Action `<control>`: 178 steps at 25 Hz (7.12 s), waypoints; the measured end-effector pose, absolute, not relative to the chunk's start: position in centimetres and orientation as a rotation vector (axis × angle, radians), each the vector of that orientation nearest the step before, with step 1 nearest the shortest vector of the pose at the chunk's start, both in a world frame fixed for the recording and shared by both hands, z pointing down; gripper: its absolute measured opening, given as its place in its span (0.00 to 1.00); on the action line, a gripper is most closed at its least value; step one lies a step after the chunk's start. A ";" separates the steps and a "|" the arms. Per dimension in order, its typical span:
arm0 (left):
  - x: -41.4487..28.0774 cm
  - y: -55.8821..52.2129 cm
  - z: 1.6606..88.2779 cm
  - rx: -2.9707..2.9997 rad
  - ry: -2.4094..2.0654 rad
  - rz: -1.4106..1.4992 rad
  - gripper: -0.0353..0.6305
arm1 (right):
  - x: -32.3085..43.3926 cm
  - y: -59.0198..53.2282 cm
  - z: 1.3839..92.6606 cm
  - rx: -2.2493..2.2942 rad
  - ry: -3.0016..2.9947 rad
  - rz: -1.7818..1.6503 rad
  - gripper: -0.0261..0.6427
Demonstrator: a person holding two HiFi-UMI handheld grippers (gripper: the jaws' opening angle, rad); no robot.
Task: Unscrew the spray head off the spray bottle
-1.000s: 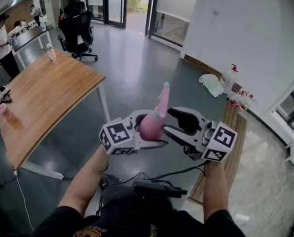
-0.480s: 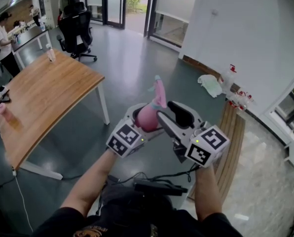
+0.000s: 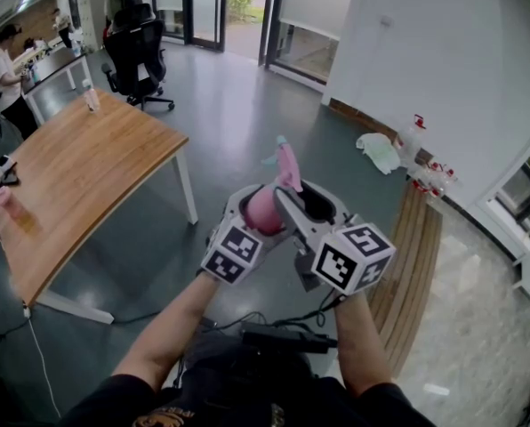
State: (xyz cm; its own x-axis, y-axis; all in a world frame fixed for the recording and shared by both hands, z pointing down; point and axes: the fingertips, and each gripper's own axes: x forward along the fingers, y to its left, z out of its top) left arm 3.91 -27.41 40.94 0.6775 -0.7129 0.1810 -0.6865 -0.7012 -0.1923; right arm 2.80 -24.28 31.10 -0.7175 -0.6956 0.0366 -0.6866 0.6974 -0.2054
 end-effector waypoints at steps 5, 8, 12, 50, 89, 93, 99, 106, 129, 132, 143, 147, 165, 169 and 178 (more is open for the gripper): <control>3.7 -27.5 40.9 -2.769 1.180 -0.384 0.72 | 2.6 -24.6 31.2 -1.177 2.849 -0.324 0.27; 3.8 -27.3 40.8 -2.767 1.171 -0.391 0.72 | 2.4 -24.4 31.3 -1.163 2.860 -0.316 0.25; 4.0 -26.7 40.7 -2.787 1.103 -0.393 0.72 | 2.4 -23.9 31.2 -1.089 2.889 -0.286 0.25; 5.9 -18.1 39.0 -3.044 0.253 -0.251 0.72 | 2.6 -17.9 29.8 -0.376 3.038 -0.163 0.25; 4.4 -25.6 41.1 -2.850 0.938 -0.428 0.72 | 2.2 -23.5 31.1 -0.928 2.933 -0.234 0.24; 5.3 -23.9 40.7 -2.949 0.720 -0.386 0.72 | 2.6 -22.6 30.7 -0.808 2.966 -0.230 0.24; 6.0 -20.7 40.3 -3.059 0.370 -0.328 0.72 | 2.7 -20.6 30.2 -0.607 3.028 -0.202 0.24; 5.1 -19.3 39.5 -3.076 0.247 -0.252 0.72 | 1.4 -19.6 29.6 -0.480 3.036 -0.217 0.24; 4.7 -21.2 42.1 -3.090 0.425 -0.352 0.72 | 3.2 -21.8 26.2 -0.602 2.854 -0.141 0.24; 4.1 -21.1 43.0 -3.095 0.458 -0.363 0.72 | 3.3 -21.6 25.1 -0.624 2.821 -0.104 0.24; 4.0 -23.1 43.6 -3.080 0.595 -0.420 0.72 | 7.5 -22.9 19.9 -0.719 2.650 0.009 0.24; 2.8 -23.7 44.6 -3.066 0.664 -0.461 0.72 | 7.5 -22.9 19.4 -0.743 2.625 0.029 0.24; 0.0 -26.9 38.0 -2.934 1.004 -0.235 0.72 | 8.1 -26.5 27.9 -1.212 2.716 0.096 0.24; -0.2 -27.1 37.5 -2.920 1.035 -0.234 0.72 | 8.5 -27.1 29.7 -1.314 2.721 0.105 0.24; -0.9 -27.8 36.9 -2.893 1.095 -0.215 0.72 | 8.5 -27.4 31.3 -1.446 2.725 0.110 0.24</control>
